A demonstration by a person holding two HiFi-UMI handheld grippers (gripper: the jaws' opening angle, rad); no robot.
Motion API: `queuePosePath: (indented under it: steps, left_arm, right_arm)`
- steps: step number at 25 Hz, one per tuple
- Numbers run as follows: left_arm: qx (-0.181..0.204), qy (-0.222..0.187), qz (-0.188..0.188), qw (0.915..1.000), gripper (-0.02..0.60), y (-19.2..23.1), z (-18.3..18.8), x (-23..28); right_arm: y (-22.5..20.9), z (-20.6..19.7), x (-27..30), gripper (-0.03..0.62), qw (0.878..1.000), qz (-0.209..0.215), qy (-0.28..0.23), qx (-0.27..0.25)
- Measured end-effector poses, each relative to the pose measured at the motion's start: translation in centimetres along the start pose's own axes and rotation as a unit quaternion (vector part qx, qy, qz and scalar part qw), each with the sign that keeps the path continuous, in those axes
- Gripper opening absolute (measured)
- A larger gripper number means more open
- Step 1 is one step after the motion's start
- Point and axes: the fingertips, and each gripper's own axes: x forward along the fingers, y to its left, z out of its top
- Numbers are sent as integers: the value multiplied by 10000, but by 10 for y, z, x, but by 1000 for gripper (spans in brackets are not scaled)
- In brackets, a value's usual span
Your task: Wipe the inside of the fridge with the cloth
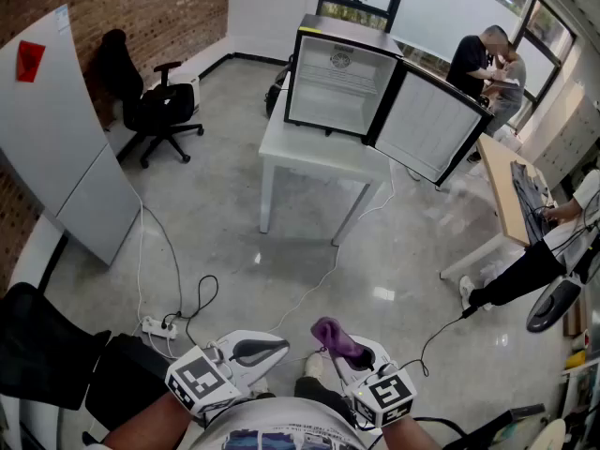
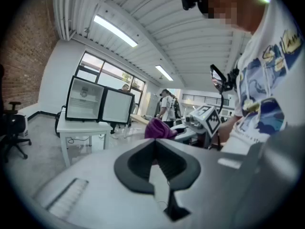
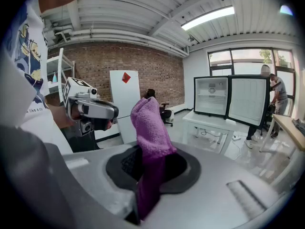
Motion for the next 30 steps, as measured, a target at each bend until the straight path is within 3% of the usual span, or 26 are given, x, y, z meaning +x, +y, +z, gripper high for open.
queuePosePath:
  steps: [7,20,30]
  left_arm:
    - [0,24,108,9999,6,3,0,1]
    - [48,-24,120,9999,6,8,-2,2]
    - [81,25,326,9994,5,45,31,49]
  right_arm:
    - [-1,-16,-2,53,10000,77,37,-51]
    - [-9,-9,1,54,9999,64,-78,68]
    - [-69,19,27,54,9997,144,-215,-21]
